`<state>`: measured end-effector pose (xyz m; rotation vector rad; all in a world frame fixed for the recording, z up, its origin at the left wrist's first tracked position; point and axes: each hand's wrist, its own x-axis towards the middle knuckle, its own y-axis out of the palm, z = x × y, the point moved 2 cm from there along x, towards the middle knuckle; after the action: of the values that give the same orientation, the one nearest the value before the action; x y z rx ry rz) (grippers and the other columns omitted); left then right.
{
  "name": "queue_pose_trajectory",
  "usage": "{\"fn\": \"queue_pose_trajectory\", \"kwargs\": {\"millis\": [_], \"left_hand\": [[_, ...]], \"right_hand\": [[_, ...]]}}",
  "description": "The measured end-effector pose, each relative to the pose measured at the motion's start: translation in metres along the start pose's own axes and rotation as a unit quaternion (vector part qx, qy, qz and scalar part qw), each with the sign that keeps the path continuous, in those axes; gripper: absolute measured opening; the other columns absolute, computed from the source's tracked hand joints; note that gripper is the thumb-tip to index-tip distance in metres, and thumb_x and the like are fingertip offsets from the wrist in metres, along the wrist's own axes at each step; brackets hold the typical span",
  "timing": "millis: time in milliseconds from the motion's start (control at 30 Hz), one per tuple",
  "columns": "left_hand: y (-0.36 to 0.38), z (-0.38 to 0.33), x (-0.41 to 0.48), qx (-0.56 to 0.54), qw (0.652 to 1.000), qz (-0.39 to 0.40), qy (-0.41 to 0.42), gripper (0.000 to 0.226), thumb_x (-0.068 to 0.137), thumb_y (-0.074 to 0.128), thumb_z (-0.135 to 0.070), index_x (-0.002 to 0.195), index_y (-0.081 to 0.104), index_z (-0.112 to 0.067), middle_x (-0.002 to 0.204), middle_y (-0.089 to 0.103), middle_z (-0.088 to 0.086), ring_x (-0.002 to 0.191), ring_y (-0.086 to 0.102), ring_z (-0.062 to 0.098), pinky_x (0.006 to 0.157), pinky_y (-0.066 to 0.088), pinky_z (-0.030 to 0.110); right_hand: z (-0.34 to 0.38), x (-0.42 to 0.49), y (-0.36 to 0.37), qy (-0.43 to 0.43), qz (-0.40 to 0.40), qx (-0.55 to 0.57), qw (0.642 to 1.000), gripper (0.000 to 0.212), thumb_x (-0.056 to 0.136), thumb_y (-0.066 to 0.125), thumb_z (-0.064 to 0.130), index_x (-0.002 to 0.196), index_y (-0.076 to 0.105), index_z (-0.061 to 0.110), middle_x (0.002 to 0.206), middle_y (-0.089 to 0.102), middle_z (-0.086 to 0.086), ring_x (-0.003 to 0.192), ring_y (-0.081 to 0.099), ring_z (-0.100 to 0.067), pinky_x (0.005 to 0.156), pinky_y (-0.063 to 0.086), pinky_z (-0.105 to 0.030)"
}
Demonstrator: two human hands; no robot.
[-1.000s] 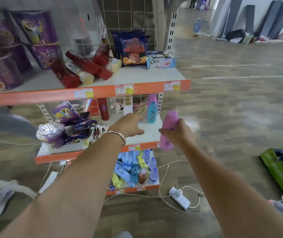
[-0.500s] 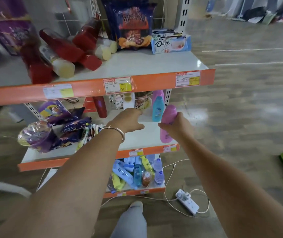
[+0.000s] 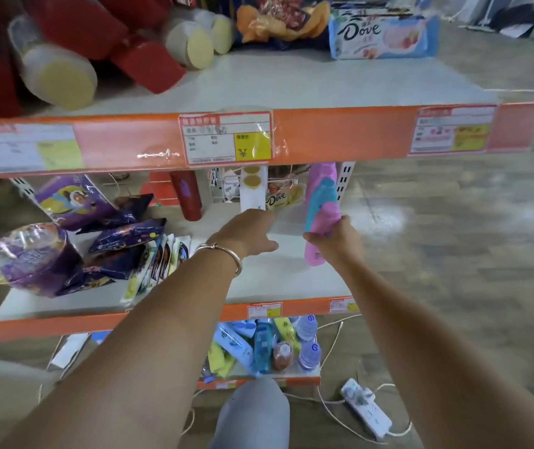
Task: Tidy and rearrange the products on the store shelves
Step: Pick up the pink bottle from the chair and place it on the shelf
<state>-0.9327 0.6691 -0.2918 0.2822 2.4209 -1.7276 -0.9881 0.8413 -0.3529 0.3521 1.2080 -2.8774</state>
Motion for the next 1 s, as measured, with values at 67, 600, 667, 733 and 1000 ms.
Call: {"fn": "queue_pose_trajectory", "kwargs": {"millis": [67,600,667,733,1000], "left_hand": [[0.006,0.006,0.009,-0.007,1.0,0.003,0.003,0.047,0.084,0.064,-0.03,0.122,0.054,-0.004,0.119,0.061,0.015,0.108,0.057,0.031,0.091,0.048,0.041],[0.015,0.033,0.032,-0.029,0.999,0.014,-0.029,0.045,0.081,0.065,-0.03,0.119,0.058,-0.007,0.123,0.059,0.01,0.111,0.056,0.027,0.094,0.047,0.038],[0.013,0.03,0.033,-0.034,0.999,0.01,-0.025,0.046,0.082,0.065,-0.03,0.12,0.056,-0.006,0.125,0.058,0.012,0.112,0.056,0.028,0.095,0.046,0.038],[0.011,0.029,0.033,-0.039,0.999,0.008,-0.024,0.046,0.082,0.065,-0.029,0.121,0.055,-0.006,0.126,0.057,0.012,0.112,0.055,0.028,0.095,0.046,0.037],[0.017,0.034,0.025,-0.047,0.998,-0.005,-0.034,0.05,0.082,0.065,-0.03,0.127,0.053,-0.013,0.13,0.056,0.009,0.116,0.054,0.027,0.095,0.042,0.031]], "right_hand": [[-0.002,0.011,0.003,0.003,-0.002,-0.004,1.0,0.06,0.07,0.075,0.037,0.113,0.046,0.007,0.109,0.065,-0.011,0.094,0.064,-0.032,0.075,0.053,-0.038],[0.0,0.043,0.015,0.024,-0.015,0.012,1.0,0.062,0.074,0.074,0.035,0.117,0.045,0.003,0.109,0.064,-0.013,0.095,0.063,-0.032,0.068,0.048,-0.033],[0.001,0.043,0.016,0.021,-0.015,0.018,0.999,0.061,0.073,0.075,0.035,0.116,0.046,0.004,0.107,0.065,-0.012,0.093,0.064,-0.031,0.067,0.049,-0.034],[0.001,0.042,0.017,0.014,-0.013,0.031,0.999,0.058,0.072,0.076,0.034,0.113,0.048,0.004,0.104,0.066,-0.011,0.086,0.066,-0.031,0.064,0.051,-0.034],[-0.001,0.047,0.009,0.003,-0.004,0.039,0.999,0.049,0.079,0.069,0.026,0.114,0.049,-0.001,0.107,0.062,-0.015,0.078,0.051,-0.024,0.045,0.029,-0.02]]}}
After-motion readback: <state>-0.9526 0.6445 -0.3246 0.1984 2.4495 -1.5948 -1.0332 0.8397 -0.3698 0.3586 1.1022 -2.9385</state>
